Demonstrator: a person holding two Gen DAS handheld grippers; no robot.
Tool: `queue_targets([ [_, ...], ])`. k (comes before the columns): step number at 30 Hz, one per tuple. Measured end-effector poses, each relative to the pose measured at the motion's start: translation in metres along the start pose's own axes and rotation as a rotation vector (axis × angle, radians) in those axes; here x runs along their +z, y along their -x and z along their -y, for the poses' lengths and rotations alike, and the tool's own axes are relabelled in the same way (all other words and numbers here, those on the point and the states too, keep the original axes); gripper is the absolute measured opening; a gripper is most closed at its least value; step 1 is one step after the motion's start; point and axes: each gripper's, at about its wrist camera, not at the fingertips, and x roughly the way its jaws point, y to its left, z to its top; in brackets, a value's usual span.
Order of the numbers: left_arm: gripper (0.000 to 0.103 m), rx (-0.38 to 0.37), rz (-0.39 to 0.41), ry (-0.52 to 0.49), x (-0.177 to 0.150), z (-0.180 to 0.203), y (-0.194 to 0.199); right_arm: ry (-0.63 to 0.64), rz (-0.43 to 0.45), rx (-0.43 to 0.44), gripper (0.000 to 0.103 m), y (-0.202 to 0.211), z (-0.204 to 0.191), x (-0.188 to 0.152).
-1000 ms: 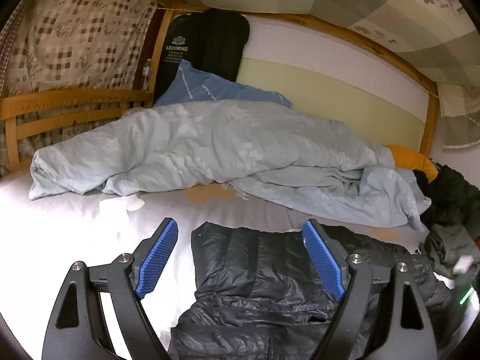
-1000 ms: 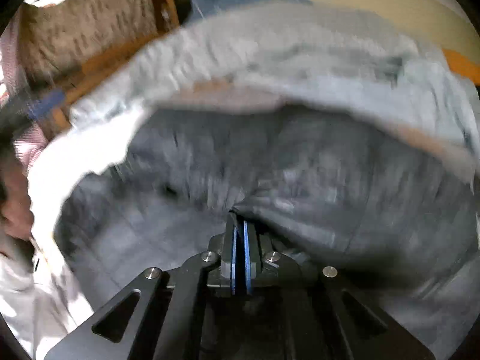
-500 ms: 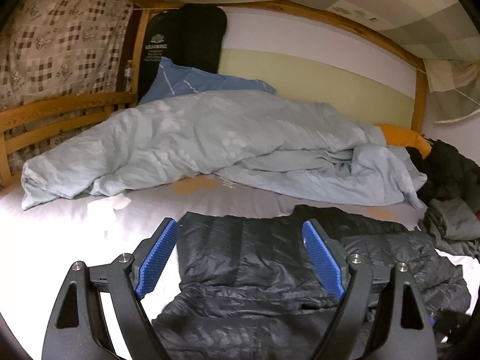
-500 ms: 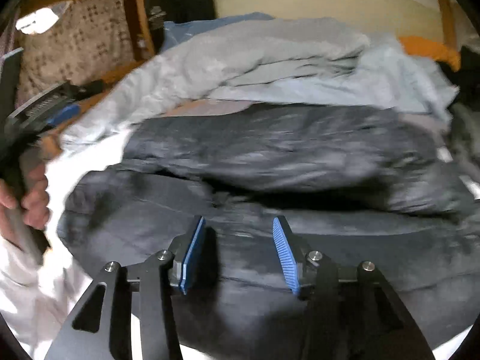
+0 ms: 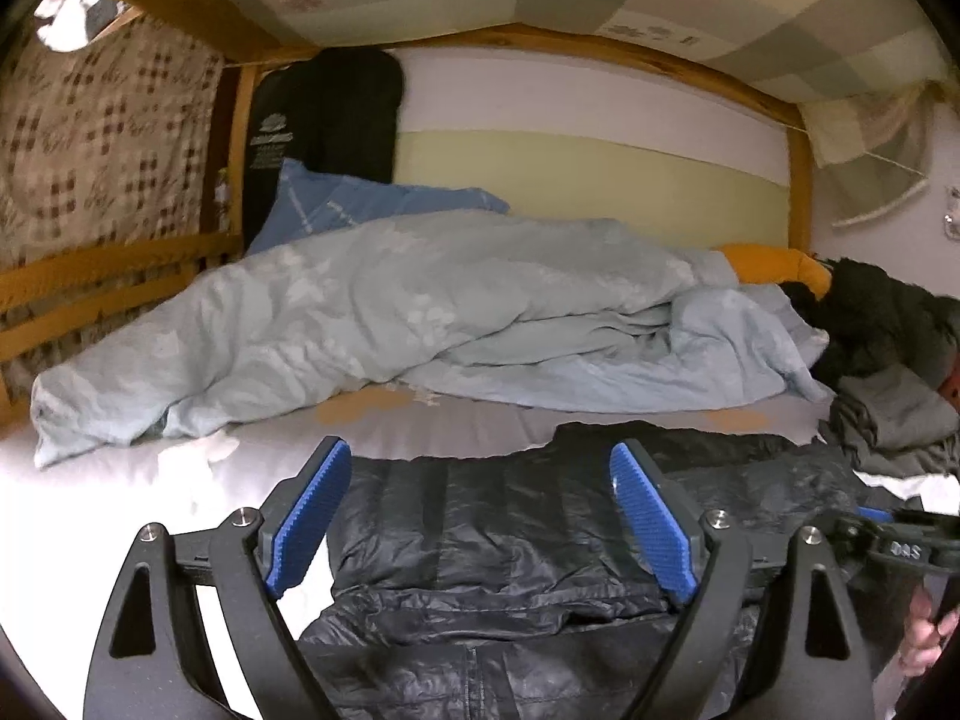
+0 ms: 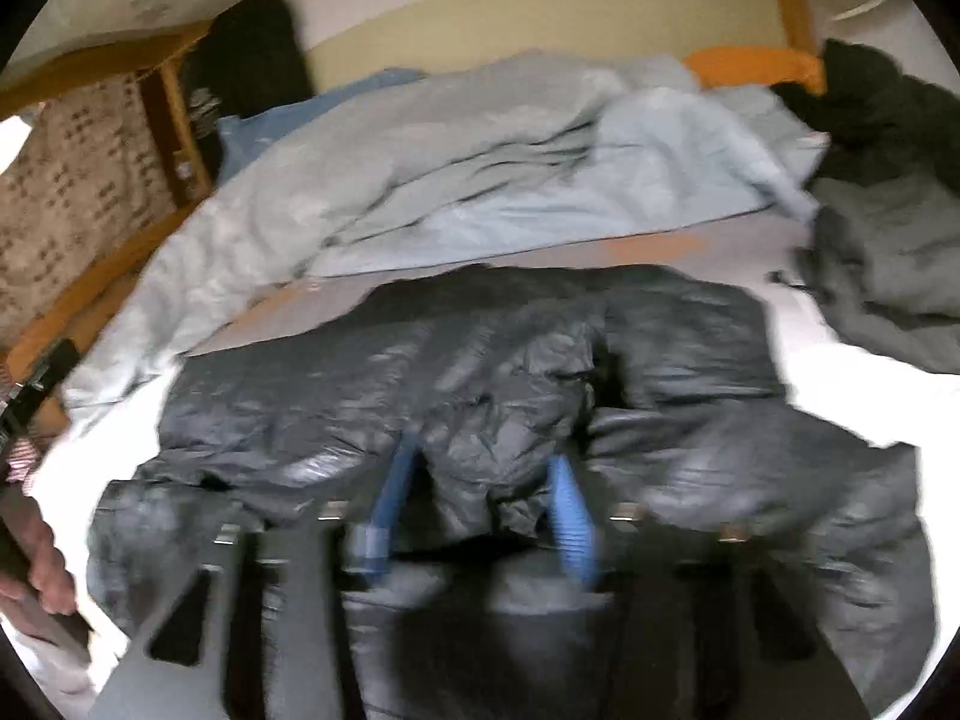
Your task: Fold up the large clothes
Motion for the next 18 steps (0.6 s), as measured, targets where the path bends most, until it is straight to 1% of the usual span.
queue_targets([
  [2,0.091,-0.049,-0.015,-0.035,0.001,0.008,0.0,0.044,0.033,0.035,0.019,-0.001,-0.016,0.006],
  [3,0.094,-0.081,-0.027,-0.065,0.001,0.013,-0.001,0.047,0.065,0.049,0.019,0.001,-0.022,0.008],
  [4,0.095,-0.11,-0.03,-0.106,0.0,0.02,0.0,0.046,0.106,0.077,0.019,0.005,-0.029,0.011],
  [5,0.095,-0.132,-0.03,-0.143,-0.002,0.028,0.001,0.041,0.122,0.111,0.019,0.007,-0.034,0.015],
  [7,0.095,-0.177,-0.062,-0.184,-0.007,0.039,-0.003,0.014,0.123,0.198,0.019,0.009,-0.045,0.022],
  [9,0.095,-0.217,-0.094,-0.201,-0.013,0.047,-0.008,-0.008,0.113,0.26,0.019,0.008,-0.054,0.03],
  [11,0.095,-0.205,-0.092,-0.223,-0.016,0.054,-0.01,-0.001,0.093,0.317,0.019,0.006,-0.066,0.039],
  [14,0.095,-0.176,-0.054,-0.26,-0.015,0.06,-0.003,0.028,0.054,0.406,0.019,0.003,-0.089,0.046],
  [16,0.095,-0.165,-0.056,-0.269,-0.013,0.059,0.0,0.05,0.042,0.421,0.022,0.002,-0.1,0.046],
  [17,0.095,-0.156,-0.061,-0.266,-0.012,0.058,-0.001,0.068,0.04,0.395,0.037,0.001,-0.107,0.044],
  [18,0.095,-0.146,-0.07,-0.259,-0.011,0.056,-0.002,0.081,0.043,0.368,0.07,0.002,-0.11,0.043],
])
